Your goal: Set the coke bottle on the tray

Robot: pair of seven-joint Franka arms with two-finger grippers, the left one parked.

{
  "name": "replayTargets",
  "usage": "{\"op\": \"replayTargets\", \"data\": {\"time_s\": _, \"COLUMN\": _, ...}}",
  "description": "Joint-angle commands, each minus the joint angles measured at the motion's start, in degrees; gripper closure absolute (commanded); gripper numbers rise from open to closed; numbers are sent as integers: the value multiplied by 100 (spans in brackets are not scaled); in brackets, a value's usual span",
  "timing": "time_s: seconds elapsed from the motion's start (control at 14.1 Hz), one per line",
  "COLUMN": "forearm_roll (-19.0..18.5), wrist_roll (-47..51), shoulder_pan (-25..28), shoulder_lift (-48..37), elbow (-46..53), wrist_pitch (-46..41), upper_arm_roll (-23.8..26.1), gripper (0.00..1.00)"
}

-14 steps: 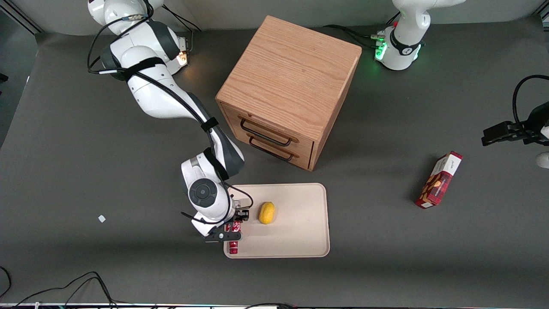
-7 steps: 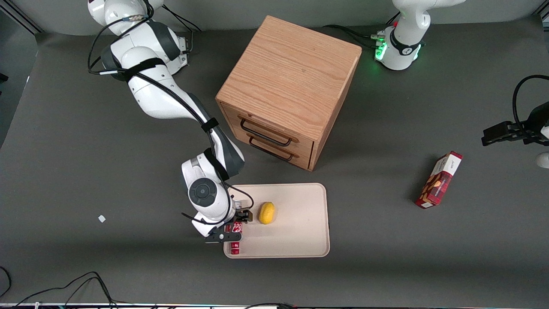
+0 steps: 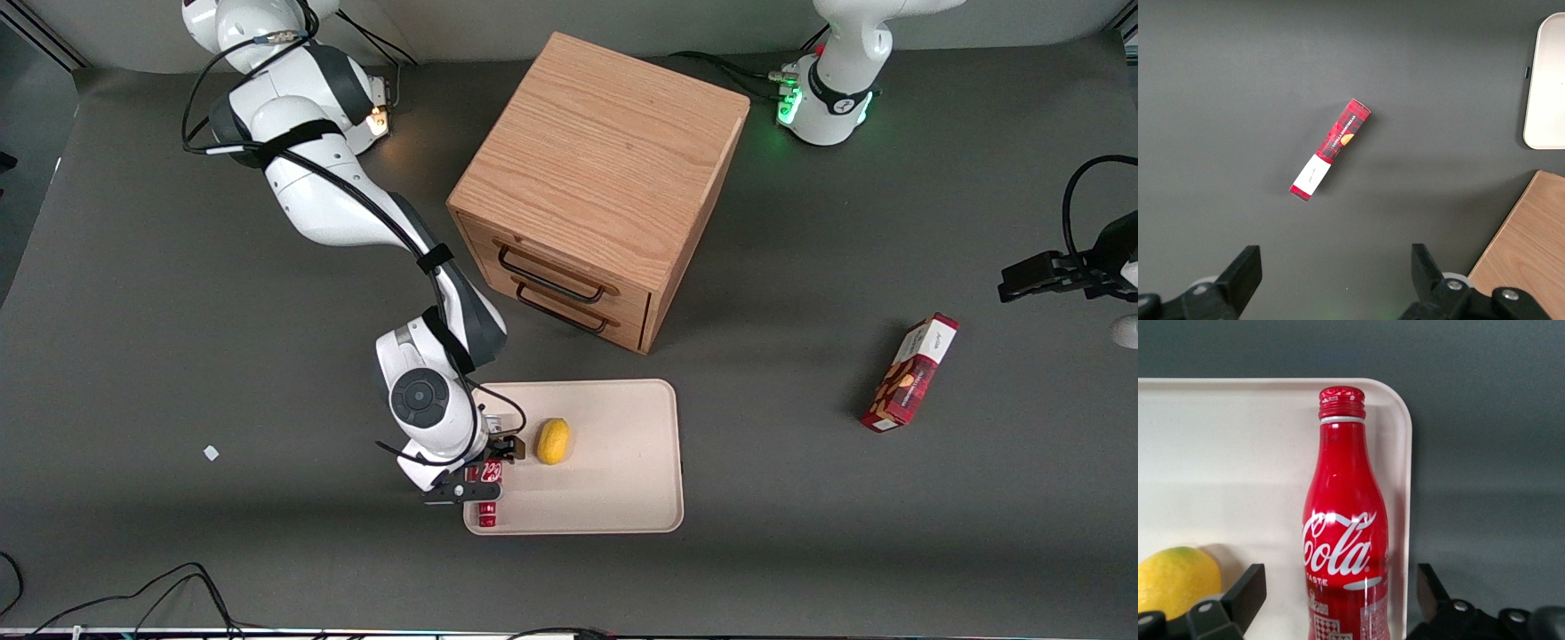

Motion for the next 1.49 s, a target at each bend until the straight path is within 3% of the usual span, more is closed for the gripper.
{"op": "replayTargets", "data": {"time_s": 0.0, "forearm_roll": -59, "wrist_roll": 71, "shoulder_pan": 61, "shoulder_lift": 8, "elbow": 166, "wrist_pitch": -55, "upper_arm_roll": -53, "gripper": 0}}
{"op": "replayTargets", "data": {"time_s": 0.21, "forearm_roll": -6, "wrist_roll": 265, "shoulder_pan": -36, "shoulder_lift": -570, "elbow": -534, "wrist_pitch": -64, "upper_arm_roll": -18, "gripper": 0}}
{"op": "replayTargets", "data": {"time_s": 0.43, "forearm_roll": 2, "wrist_roll": 247, "shoulder_pan": -62, "shoulder_lift": -1545, "elbow": -1860, "wrist_pitch": -64, "upper_arm_roll": -9, "gripper": 0}}
{"op": "replayTargets", "data": {"time_s": 0.78, "forearm_roll": 3, "wrist_roll": 11, "shoulder_pan": -790, "shoulder_lift": -3312, "elbow": -3690, "wrist_pitch": -194, "upper_arm_roll": 315, "gripper": 0}}
{"op": "replayTargets", "data": {"time_s": 1.28, "forearm_roll": 3, "wrist_roll": -1087, "shoulder_pan": -2732, "shoulder_lift": -4518, "elbow": -3842, "wrist_pitch": -2021, "upper_arm_roll": 1589, "gripper": 0}}
{"op": "replayTargets", "data": {"time_s": 1.42, "forearm_roll": 20, "wrist_roll": -1438, "shoulder_pan": -2919, "shoulder_lift": -4869, "elbow": -3842, "wrist_pitch": -2478, "upper_arm_roll": 1687, "gripper": 0}}
